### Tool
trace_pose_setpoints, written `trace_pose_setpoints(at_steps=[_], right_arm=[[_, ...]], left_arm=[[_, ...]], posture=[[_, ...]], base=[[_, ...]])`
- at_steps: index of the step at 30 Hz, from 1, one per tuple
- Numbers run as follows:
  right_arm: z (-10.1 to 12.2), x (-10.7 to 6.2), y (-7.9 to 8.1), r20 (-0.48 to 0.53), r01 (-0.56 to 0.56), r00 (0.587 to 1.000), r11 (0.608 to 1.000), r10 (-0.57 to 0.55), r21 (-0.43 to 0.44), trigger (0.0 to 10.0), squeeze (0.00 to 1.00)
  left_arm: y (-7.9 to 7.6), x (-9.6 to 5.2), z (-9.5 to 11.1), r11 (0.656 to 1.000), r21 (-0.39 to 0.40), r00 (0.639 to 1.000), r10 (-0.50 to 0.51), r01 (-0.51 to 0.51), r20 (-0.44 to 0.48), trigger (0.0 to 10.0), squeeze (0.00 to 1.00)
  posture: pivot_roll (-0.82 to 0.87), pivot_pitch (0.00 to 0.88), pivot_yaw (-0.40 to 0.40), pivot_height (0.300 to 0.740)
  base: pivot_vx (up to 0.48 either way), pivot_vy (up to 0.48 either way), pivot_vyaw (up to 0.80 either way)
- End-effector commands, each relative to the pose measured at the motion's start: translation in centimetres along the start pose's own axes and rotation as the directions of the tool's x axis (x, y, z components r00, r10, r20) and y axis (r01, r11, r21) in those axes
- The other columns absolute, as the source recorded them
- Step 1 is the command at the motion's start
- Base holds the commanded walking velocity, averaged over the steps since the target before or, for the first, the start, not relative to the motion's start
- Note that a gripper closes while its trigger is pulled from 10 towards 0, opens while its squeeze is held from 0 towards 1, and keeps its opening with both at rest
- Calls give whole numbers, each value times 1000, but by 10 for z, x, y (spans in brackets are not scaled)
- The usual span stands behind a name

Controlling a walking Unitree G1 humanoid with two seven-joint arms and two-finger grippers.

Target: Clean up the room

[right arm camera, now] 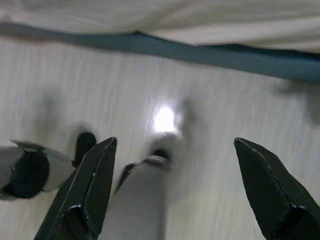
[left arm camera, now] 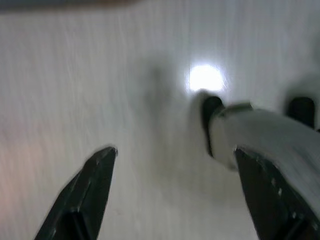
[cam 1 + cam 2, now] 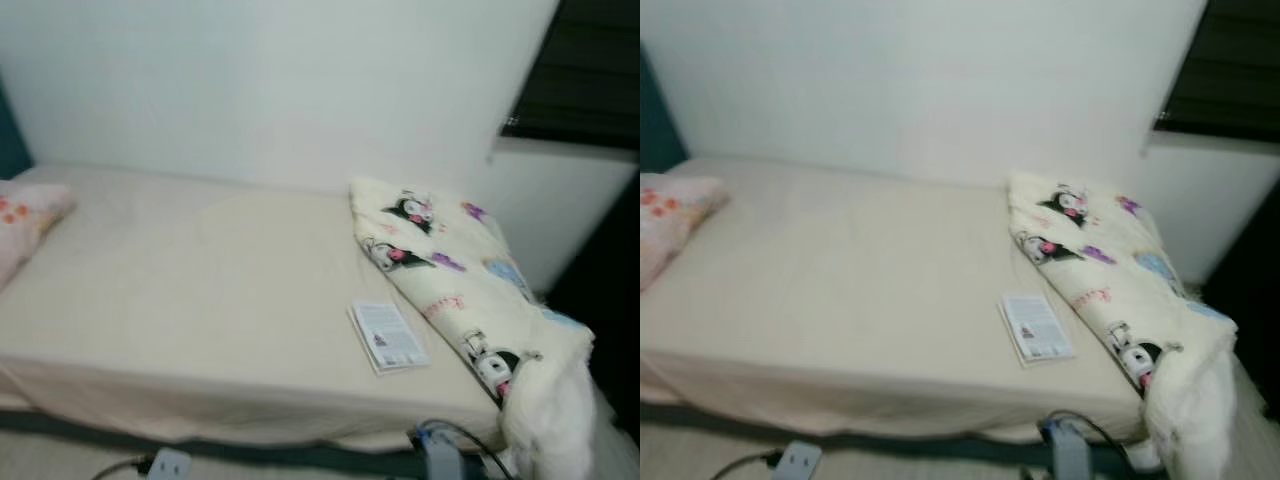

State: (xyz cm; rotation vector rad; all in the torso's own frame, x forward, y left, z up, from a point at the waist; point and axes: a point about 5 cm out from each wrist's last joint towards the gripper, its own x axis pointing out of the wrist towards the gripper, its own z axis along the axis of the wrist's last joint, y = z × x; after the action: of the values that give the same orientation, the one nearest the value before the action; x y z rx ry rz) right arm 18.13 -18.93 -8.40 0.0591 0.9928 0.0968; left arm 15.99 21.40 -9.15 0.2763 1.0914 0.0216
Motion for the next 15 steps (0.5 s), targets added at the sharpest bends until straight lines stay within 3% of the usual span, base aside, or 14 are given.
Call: trace_pose_setpoints(at_steps=[1, 13, 15], right_arm=[[-5, -2, -7, -16, 35, 999, 999, -35, 22, 10000, 0], [-2, 2, 8, -11, 17, 1000, 1000, -17, -7, 10000, 0], [-2, 2, 10, -10, 16, 1000, 1000, -16, -25, 10000, 0]], left_arm=[[-6, 0, 2, 1000, -8, 1000, -19, 19, 2, 10000, 0], [-1, -1, -6, 1000, -7, 1000, -15, 15, -11, 10000, 0], [0, -1, -7, 1000, -14, 1000, -9, 9, -7, 10000, 0]], posture=[[107, 0, -83, 740], [101, 0, -82, 740], [100, 0, -83, 740]], base=[[0, -480, 0], [0, -480, 0], [0, 0, 800]])
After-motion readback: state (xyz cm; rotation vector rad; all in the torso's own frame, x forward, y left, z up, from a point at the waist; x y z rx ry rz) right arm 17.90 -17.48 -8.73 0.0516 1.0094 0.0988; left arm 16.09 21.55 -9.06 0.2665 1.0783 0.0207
